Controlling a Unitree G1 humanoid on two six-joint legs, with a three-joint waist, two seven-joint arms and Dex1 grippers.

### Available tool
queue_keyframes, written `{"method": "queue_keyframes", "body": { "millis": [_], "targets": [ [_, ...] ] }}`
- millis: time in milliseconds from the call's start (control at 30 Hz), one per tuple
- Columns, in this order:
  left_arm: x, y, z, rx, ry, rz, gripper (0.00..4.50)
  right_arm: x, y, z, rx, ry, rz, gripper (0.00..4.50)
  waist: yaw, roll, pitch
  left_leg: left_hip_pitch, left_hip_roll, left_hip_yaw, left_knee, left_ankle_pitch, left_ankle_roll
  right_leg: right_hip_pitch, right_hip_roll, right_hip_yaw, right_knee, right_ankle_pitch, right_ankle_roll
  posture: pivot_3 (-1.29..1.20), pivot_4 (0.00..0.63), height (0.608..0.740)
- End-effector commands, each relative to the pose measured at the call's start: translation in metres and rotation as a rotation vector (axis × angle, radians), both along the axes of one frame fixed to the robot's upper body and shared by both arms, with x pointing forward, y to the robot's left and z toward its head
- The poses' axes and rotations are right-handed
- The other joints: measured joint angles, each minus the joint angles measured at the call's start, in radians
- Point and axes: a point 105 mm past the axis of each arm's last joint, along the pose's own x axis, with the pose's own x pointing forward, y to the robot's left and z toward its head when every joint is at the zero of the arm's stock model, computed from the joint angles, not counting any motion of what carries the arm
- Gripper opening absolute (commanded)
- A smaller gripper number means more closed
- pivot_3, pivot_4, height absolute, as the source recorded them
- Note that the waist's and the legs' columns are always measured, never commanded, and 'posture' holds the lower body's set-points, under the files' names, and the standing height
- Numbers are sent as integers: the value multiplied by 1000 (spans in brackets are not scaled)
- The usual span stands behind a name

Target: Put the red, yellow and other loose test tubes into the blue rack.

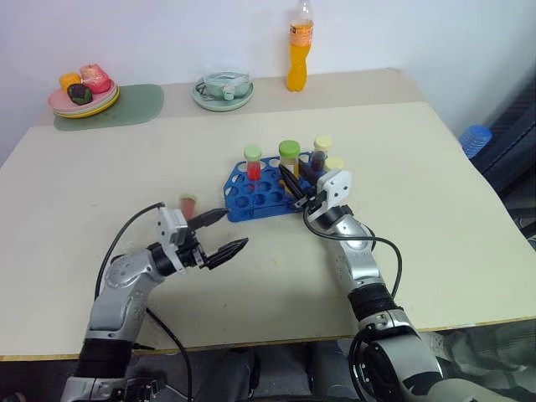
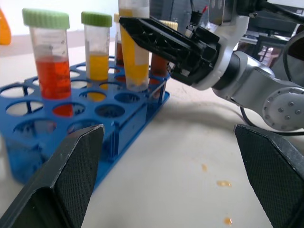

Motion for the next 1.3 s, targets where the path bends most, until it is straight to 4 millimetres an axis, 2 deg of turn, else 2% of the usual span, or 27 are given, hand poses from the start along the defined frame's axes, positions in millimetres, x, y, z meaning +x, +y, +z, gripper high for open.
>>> {"method": "queue_keyframes", "body": {
  "millis": [33, 200, 400, 533, 867, 1300],
  "targets": [
    [-5, 11, 10, -7, -40, 13, 4500, 2, -3, -3, 3, 1, -23, 787, 0, 0, 0, 0, 0, 0, 0, 0, 0, 0, 0, 0, 0, 0, 0, 0, 150, 740],
    [-10, 21, 8, -7, -24, 25, 4500, -3, -6, -7, 12, 2, -24, 787, 1, 0, 0, 2, 0, 0, 0, 0, 0, 2, 0, 0, 0, 0, 0, 0, 150, 740],
    [-14, 20, 11, -11, -23, 2, 4500, -7, -7, -11, 8, 5, -26, 787, 2, 0, 0, 4, 0, 0, -1, 0, 0, 4, 0, 0, 0, 0, 0, 0, 150, 740],
    [-13, 20, 15, -16, -24, -3, 4500, -8, -5, -14, 8, 11, -27, 787, 3, 0, 0, 13, 0, 0, -5, 0, 0, 11, 0, 1, -1, 0, 0, 0, 150, 740],
    [-10, 21, 19, -47, -38, 19, 4500, -7, 2, -17, 4, 18, -23, 787, 3, 0, 0, 13, 0, 0, -5, 0, 0, 11, 0, 1, -1, 0, 0, 0, 150, 740],
    [-11, 18, 16, -76, -38, 30, 4500, -1, -3, -20, 7, 27, -43, 787, 4, 0, 0, 14, 0, 0, -5, 0, 0, 11, 0, 1, -1, 0, 0, 0, 150, 740]
  ]
}}
